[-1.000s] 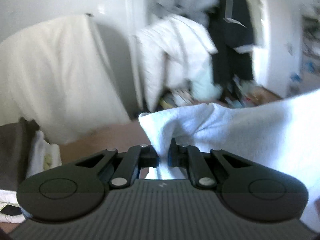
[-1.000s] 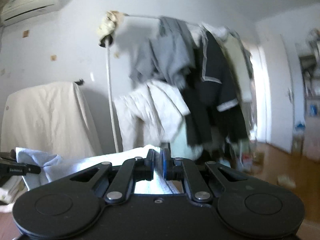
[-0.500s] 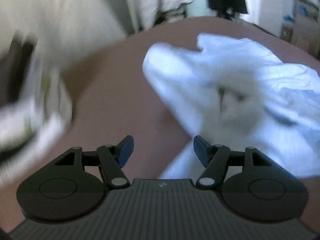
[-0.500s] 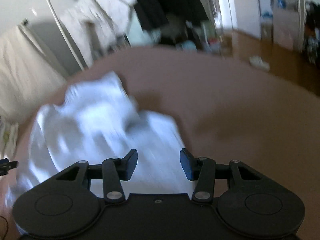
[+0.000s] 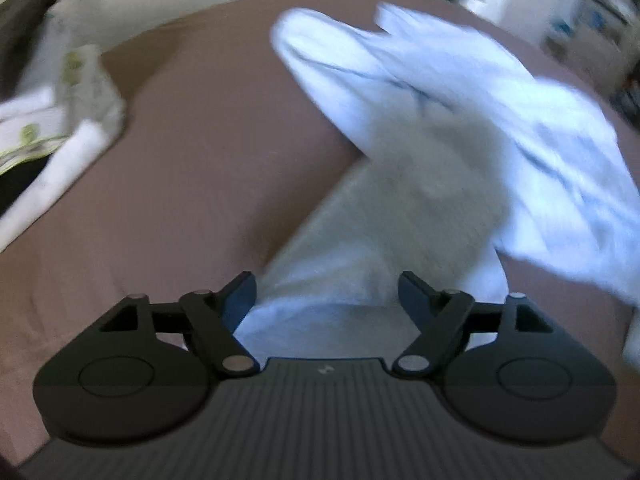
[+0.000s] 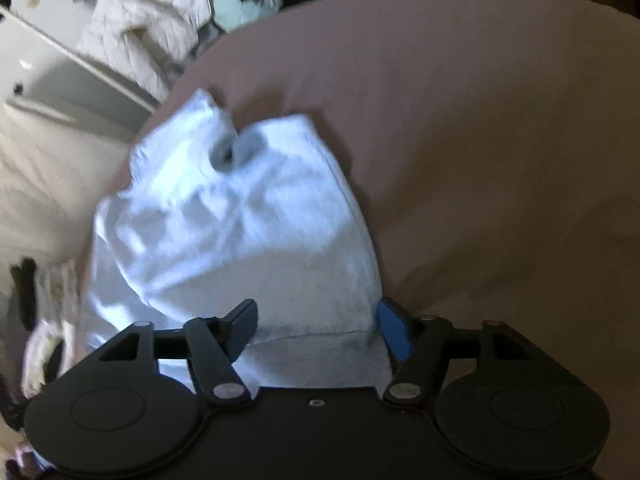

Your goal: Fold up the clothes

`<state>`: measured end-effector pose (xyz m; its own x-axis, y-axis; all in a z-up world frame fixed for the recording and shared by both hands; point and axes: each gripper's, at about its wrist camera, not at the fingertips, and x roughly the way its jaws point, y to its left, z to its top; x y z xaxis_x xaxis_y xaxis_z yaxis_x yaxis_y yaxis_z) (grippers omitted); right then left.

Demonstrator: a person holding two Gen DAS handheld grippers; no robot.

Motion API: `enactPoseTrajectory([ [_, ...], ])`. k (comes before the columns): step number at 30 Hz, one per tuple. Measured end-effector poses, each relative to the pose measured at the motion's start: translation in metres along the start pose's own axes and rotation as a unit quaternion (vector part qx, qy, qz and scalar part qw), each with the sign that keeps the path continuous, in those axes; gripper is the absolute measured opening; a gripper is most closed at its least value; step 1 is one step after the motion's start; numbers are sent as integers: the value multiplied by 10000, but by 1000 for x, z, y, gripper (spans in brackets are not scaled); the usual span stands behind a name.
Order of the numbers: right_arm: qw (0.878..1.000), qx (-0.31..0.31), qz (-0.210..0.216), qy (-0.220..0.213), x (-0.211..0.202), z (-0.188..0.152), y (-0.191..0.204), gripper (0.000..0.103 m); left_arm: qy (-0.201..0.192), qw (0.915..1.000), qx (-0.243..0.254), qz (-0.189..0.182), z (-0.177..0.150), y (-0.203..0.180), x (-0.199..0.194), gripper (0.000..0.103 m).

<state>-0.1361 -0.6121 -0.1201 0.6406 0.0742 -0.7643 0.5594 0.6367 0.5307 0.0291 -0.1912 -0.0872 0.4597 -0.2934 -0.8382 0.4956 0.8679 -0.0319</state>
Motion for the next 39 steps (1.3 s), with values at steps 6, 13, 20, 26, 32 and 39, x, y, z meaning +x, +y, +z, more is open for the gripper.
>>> enactPoseTrajectory([
  [6,9969,-694,-351,-117,21,-11,22,68,-116,9945,954,418,-7,-38,21,103],
  [13,9670,-1796,-1201,-1351,1,-5,59,5,-819,9903,566,970,6,-53,16,13],
  [20,8845,-2389,-1965,-3493,-134,-21,95,3,-2529,9458,1301,1570,-10,-88,-116,27],
  [26,8775,-1851,-4035,-1815,-69,4,26,29,-336,9832,1616,784,-59,-94,-59,57],
  [32,8335,-2917,-4248,-1995,-53,-8,63,38,-263,9936,996,455,-40,-65,-67,57],
  [39,9510,-2718,-562,-1363,-48,-25,112,49,-675,9977,-72,-63,-22,-3,-96,68],
])
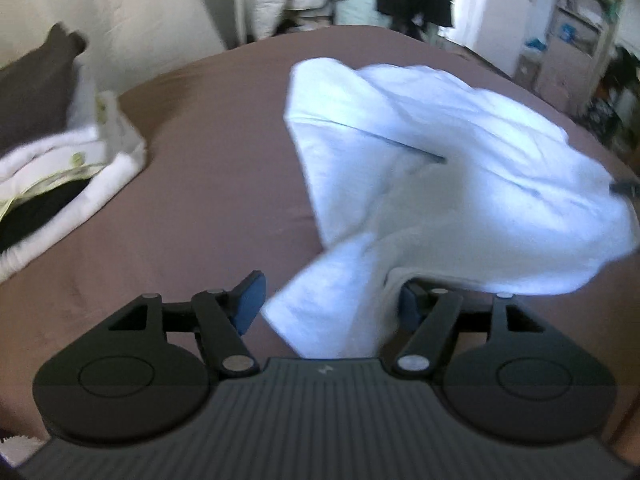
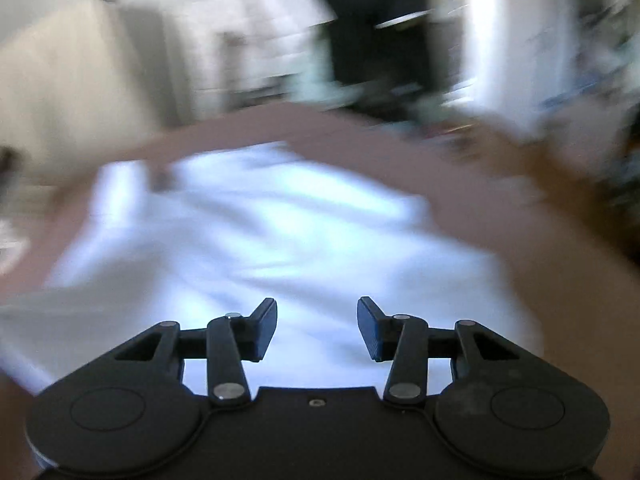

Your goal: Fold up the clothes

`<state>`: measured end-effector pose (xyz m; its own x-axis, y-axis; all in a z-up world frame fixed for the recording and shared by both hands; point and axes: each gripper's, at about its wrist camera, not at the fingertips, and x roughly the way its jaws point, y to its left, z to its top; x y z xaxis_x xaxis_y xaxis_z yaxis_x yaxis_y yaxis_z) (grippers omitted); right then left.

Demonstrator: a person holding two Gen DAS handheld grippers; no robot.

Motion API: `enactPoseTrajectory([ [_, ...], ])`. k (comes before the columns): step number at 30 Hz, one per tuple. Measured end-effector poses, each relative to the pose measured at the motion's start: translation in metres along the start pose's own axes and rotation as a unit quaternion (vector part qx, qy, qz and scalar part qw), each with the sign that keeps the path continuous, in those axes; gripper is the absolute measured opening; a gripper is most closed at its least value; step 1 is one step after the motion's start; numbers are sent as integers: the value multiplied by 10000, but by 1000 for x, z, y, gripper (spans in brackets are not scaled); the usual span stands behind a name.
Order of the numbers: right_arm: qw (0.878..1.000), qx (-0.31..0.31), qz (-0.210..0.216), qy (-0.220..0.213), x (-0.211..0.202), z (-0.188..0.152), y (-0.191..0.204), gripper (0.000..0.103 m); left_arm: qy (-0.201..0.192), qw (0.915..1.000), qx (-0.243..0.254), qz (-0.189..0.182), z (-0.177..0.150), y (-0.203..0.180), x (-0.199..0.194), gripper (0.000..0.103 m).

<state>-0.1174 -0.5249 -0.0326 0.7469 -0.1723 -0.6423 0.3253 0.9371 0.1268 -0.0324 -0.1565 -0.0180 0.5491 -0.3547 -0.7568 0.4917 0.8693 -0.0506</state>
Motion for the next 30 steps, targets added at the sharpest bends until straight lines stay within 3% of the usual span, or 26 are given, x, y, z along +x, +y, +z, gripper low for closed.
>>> enactPoseTrajectory([
  [4,9852,-953,1420,78,-1,-6,60,54,185,9973,-534,-467,-13,19,10,64],
  [5,9786,-1242,1640,93,2,-11,76,57,298,9962,-604,-561,-16,21,18,54],
  [6,9714,-1551,1795,110,5,-15,95,62,419,9952,-644,-600,-18,22,28,34],
  [8,9536,-2171,2080,151,13,-23,132,63,509,9951,-620,-570,-20,18,39,10],
  [10,9343,-2832,2150,259,24,-34,167,64,468,9963,-516,-512,-19,13,42,6],
  [14,9230,-3528,1504,327,59,-55,213,63,-16,9984,-175,-546,-20,3,14,4],
  [15,9281,-3468,1335,227,67,-55,216,62,-117,9972,-149,-719,-19,2,7,4],
  [17,9377,-3262,1199,-3,73,-52,217,37,-323,9932,-93,-1118,-18,-1,-7,4],
  [18,9435,-3063,1264,-79,72,-49,212,1,-434,9909,-8,-1273,-18,-4,-12,4],
  [19,9528,-2714,1352,-146,66,-41,201,3,-545,9883,82,-1421,-18,-8,-17,5],
  [20,9608,-2361,1438,-213,61,-33,189,3,-682,9884,144,-1351,-18,-11,-22,11],
  [22,9760,-1443,1613,-250,53,-19,158,2,-916,9924,216,-797,-16,-17,-27,59],
  [23,9814,-940,1659,-243,50,-13,139,2,-1048,9933,189,-459,-15,-16,-28,94],
  [24,9867,-641,1466,-275,47,-9,120,2,-1185,9928,152,-118,-15,-16,-29,98],
  [27,9966,-767,-209,-235,48,-9,89,2,-1025,9940,-328,-171,-13,4,-26,98],
  [30,9831,-598,-1595,664,82,-6,55,8,-695,9936,-830,-311,-14,21,-11,98],
])
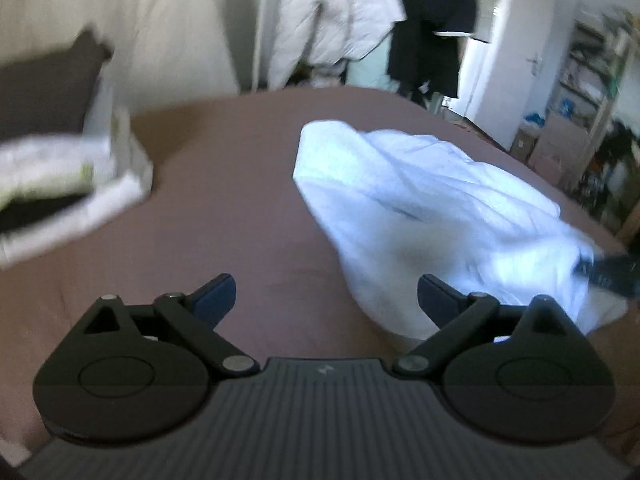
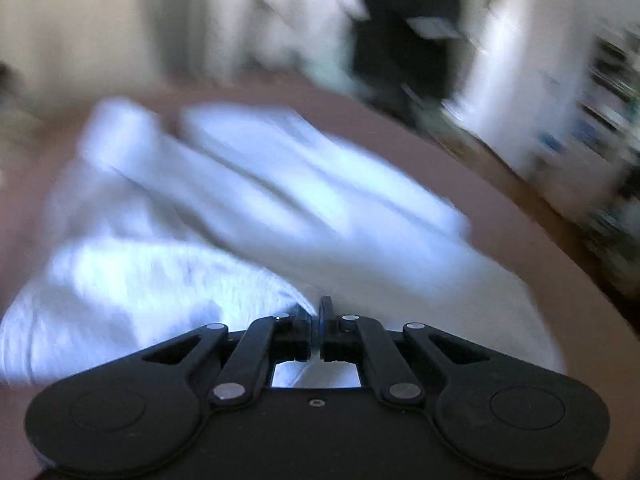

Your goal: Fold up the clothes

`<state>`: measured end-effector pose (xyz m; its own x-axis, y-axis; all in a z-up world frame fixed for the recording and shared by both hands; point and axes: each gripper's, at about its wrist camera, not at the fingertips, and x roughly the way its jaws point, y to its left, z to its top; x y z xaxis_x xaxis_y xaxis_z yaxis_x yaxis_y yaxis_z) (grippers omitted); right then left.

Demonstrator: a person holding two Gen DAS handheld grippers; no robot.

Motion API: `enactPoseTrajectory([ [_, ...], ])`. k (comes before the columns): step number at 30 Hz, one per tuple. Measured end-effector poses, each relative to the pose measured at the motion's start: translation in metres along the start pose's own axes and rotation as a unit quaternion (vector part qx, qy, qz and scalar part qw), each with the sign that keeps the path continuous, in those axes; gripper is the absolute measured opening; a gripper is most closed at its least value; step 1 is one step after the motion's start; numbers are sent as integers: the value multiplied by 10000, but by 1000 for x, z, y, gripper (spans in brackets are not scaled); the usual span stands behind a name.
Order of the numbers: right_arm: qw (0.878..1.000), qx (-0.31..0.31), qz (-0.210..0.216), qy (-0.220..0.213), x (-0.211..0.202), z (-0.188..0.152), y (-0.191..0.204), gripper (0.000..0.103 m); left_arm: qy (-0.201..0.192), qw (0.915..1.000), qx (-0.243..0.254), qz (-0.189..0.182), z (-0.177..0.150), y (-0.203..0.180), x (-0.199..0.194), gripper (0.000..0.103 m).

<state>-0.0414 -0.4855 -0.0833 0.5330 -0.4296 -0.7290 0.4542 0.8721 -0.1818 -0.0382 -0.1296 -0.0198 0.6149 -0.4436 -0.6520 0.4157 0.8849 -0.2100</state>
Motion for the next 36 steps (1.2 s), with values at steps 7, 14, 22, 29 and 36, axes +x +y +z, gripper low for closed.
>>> enactPoseTrajectory([
  [7,9846,1603,692,12,-16,-9,-36,38,683,9946,-574,-533,4,7,46,96],
  [14,9432,1183,3096,211,-30,-22,19,52,954,9912,-76,-915,54,0,123,95],
  [22,9779,126,2082,134,19,-39,109,71,1223,9810,-756,-1299,41,1,188,95],
  [29,9700,391,2360,-442,31,-40,90,8,1072,9917,-183,-686,49,-34,196,9],
  [36,9162,1013,3825,-642,-21,-41,66,6,-570,9938,756,577,87,-47,95,8],
])
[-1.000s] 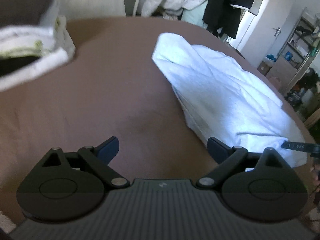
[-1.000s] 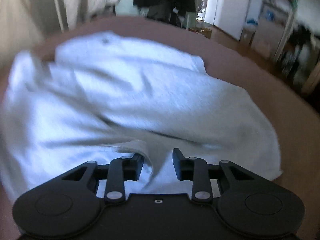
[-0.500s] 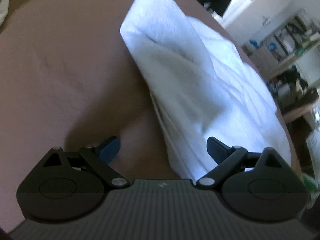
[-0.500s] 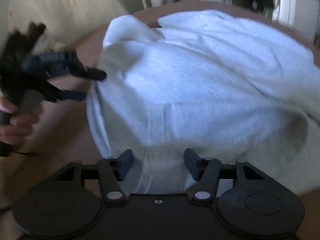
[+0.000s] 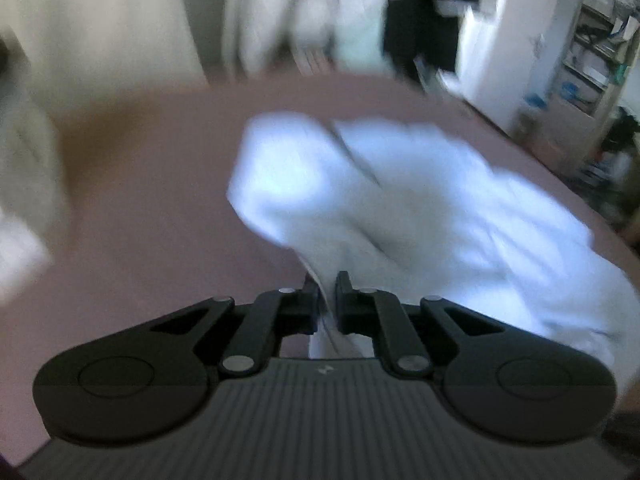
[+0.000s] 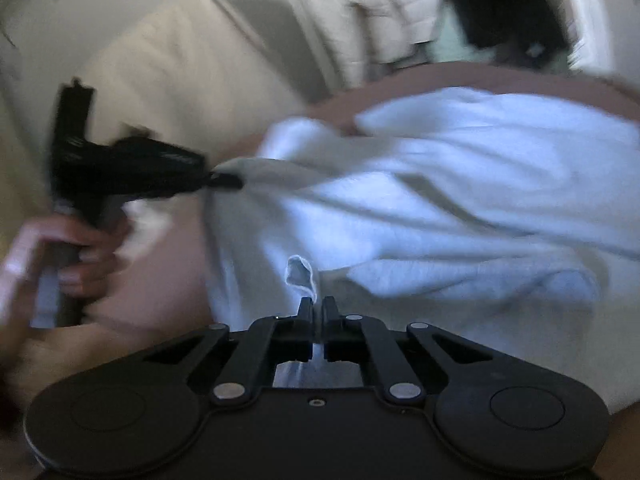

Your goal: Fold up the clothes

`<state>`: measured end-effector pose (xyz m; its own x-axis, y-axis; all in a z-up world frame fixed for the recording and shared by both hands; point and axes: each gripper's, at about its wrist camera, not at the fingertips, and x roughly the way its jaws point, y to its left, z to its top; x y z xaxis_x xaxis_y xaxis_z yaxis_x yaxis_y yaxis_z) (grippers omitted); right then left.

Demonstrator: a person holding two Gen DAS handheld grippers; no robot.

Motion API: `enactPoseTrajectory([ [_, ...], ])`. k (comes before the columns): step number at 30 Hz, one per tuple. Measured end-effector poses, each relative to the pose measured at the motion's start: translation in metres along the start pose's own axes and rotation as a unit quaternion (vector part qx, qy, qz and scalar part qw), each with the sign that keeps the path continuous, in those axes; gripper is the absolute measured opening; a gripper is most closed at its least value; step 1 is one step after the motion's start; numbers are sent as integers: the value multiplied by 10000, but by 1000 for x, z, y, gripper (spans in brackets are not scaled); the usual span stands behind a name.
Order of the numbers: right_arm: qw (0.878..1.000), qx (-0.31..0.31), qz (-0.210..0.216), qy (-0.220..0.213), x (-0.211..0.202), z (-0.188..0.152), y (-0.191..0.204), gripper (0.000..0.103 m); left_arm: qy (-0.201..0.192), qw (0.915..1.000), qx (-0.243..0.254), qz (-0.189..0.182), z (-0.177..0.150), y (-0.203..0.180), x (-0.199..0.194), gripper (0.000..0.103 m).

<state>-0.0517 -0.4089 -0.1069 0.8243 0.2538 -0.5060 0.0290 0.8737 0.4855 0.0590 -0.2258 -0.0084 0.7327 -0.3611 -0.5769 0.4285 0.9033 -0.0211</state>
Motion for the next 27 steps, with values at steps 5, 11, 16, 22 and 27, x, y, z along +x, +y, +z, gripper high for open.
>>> enactPoseTrajectory([
  [5,9828,193,1743,573,-1,-10,63,6,-195,9983,211,512,9,31,-69,15],
  [11,9523,-203,1396,2707,56,-83,112,6,2447,9662,-47,811,-64,93,-2,45],
  [16,9515,534,1372,2700,40,-78,104,7,2019,9712,-964,816,-50,152,-9,49],
  [22,9471,499,1790,2617,9,-73,132,7,1916,9569,-2162,-304,-54,170,25,60],
  [27,9358,315,1635,3108,12,-97,152,7,2097,9320,-2726,-1147,-68,158,57,62],
])
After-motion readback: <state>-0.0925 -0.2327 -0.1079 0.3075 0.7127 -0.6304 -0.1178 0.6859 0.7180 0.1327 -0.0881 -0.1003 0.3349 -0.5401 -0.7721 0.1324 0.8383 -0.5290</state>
